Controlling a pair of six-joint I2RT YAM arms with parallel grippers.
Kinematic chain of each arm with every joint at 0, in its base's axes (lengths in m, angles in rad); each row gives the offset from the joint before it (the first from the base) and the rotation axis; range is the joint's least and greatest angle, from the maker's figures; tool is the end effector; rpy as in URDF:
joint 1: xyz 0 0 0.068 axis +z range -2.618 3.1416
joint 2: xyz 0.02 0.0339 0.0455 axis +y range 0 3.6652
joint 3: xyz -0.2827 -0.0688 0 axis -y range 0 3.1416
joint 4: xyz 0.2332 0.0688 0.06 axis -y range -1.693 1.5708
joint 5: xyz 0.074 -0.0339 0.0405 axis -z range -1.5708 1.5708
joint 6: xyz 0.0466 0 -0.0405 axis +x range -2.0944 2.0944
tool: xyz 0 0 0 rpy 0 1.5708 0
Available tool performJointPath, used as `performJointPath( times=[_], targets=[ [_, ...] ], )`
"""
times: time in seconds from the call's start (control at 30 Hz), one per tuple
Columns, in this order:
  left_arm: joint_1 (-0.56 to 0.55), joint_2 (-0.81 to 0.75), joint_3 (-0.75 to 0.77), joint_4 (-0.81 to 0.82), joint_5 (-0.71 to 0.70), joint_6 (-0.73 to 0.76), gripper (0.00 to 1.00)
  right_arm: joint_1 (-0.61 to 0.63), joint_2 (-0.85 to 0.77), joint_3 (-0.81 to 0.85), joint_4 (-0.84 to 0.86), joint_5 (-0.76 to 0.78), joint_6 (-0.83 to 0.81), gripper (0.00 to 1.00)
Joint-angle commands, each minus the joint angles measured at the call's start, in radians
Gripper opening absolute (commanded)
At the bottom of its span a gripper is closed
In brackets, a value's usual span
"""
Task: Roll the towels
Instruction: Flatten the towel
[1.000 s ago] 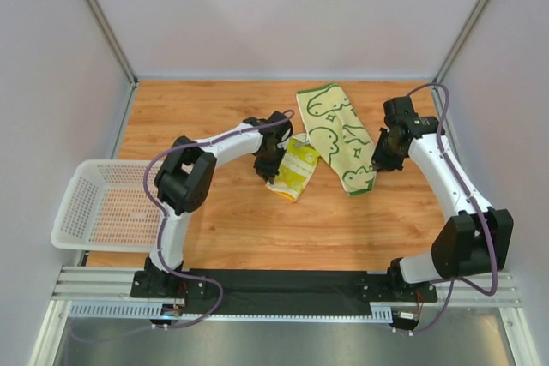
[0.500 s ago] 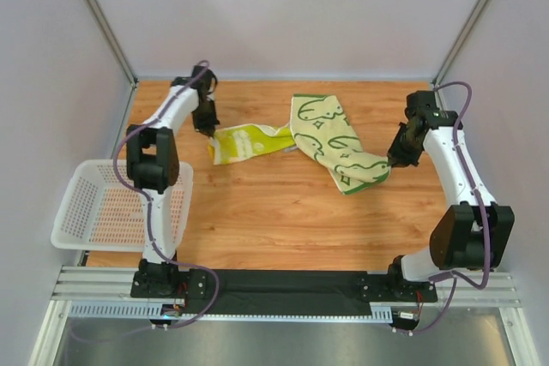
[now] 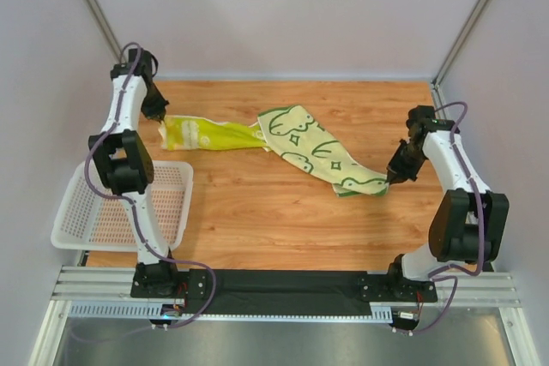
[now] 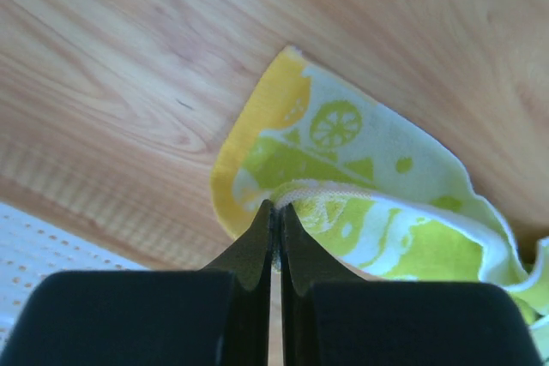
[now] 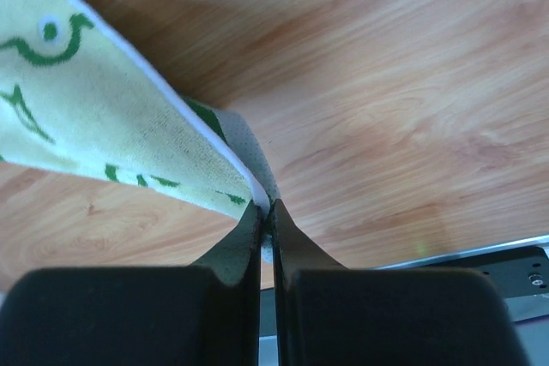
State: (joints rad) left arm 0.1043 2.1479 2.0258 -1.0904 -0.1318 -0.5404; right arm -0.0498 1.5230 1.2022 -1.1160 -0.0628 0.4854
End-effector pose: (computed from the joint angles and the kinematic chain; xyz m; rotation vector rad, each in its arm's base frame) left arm 0.4521 0.0535 0.2690 -0.9066 2.6103 0.0698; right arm 0.2626 -0.0102 0.2599 0.7927 2.9155 0.1365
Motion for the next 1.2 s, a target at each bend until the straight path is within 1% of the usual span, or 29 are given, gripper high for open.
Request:
performJointPath(
  times=[0.0,0.03,0.1,0.13,0.2,0.23,0.27,0.3,0.33,0.37,0.4,0.43,0.5,0.53,0.6,0.7,0.77,0.8,0.83,0.9,1.0,1.03,1.1,1.17],
  targets=[
    [0.084,-0.022,0.154,-0.061,-0.017,-0.033,0.0,-0.122,-0.018,0.013,-0.001,0.017,0.03,0.0],
    [0.107,-0.014,0.198,-0.077,-0.023,-0.035,0.0,-0.181,-0.017,0.031,-0.005,0.009,0.028,0.0],
    [0.13,-0.02,0.217,-0.077,-0.041,-0.039,0.0,-0.214,0.0,0.054,-0.036,0.017,0.027,0.0],
    [0.147,-0.025,0.211,-0.053,-0.042,-0.033,0.02,-0.219,0.009,0.059,-0.036,0.005,0.028,0.0],
    [0.159,-0.017,0.22,-0.045,-0.025,-0.02,0.09,-0.217,0.012,0.045,-0.022,-0.035,0.036,0.0],
    [0.163,-0.008,0.24,-0.058,-0.02,-0.01,0.15,-0.217,0.012,0.037,-0.015,-0.06,0.039,0.0],
    [0.164,0.0,0.249,-0.071,-0.029,-0.01,0.18,-0.216,0.02,0.033,-0.013,-0.06,0.041,0.0],
    [0.164,-0.003,0.246,-0.071,-0.035,-0.009,0.27,-0.216,0.023,0.034,-0.013,-0.055,0.036,0.0],
    [0.164,-0.013,0.208,-0.056,-0.01,-0.004,0.37,-0.216,0.025,0.036,-0.013,-0.052,0.032,0.0],
    [0.163,-0.023,0.182,-0.013,0.02,0.011,0.61,-0.216,0.028,0.04,-0.013,-0.049,0.019,0.0],
    [0.16,-0.051,0.159,0.007,0.061,0.019,0.75,-0.216,0.035,0.049,-0.015,-0.046,0.015,0.0],
    [0.141,-0.063,0.131,0.03,0.064,0.029,0.93,-0.213,0.04,0.056,-0.018,-0.037,0.012,0.0],
    [0.111,-0.094,0.125,0.044,0.054,0.078,0.95,-0.206,0.054,0.071,-0.013,-0.034,0.01,0.0],
    [0.066,-0.103,0.125,0.056,0.051,0.095,0.95,-0.197,0.058,0.08,-0.007,-0.031,0.007,0.0],
    [0.013,-0.131,0.123,0.069,0.055,0.144,0.95,-0.193,0.078,0.102,-0.005,-0.016,-0.004,0.0],
    [-0.133,-0.143,0.105,0.076,0.083,0.171,0.95,-0.196,0.147,0.187,-0.013,0.044,-0.004,0.0],
    [-0.188,-0.151,0.073,0.102,0.127,0.172,0.95,-0.197,0.216,0.278,-0.015,0.053,0.001,0.0],
    [-0.243,-0.151,0.038,0.115,0.158,0.178,0.94,-0.2,0.233,0.304,-0.016,0.061,0.005,0.0],
    [-0.271,-0.148,0.021,0.136,0.17,0.183,0.94,-0.2,0.268,0.365,-0.018,0.079,0.008,0.0],
    [-0.348,-0.126,-0.002,0.145,0.195,0.181,0.93,-0.203,0.307,0.417,-0.019,0.127,0.01,0.01],
    [-0.431,-0.074,-0.007,0.15,0.25,0.178,0.91,-0.216,0.394,0.499,-0.03,0.126,-0.005,0.5],
    [-0.448,-0.06,-0.006,0.153,0.261,0.181,0.9,-0.228,0.413,0.516,-0.045,0.138,-0.014,0.69],
    [-0.486,-0.023,-0.006,0.155,0.27,0.175,0.9,-0.239,0.445,0.548,-0.057,0.13,-0.027,0.74],
    [-0.505,0.009,-0.003,0.155,0.27,0.172,0.9,-0.237,0.421,0.533,-0.061,0.141,-0.034,0.77]
  ],
)
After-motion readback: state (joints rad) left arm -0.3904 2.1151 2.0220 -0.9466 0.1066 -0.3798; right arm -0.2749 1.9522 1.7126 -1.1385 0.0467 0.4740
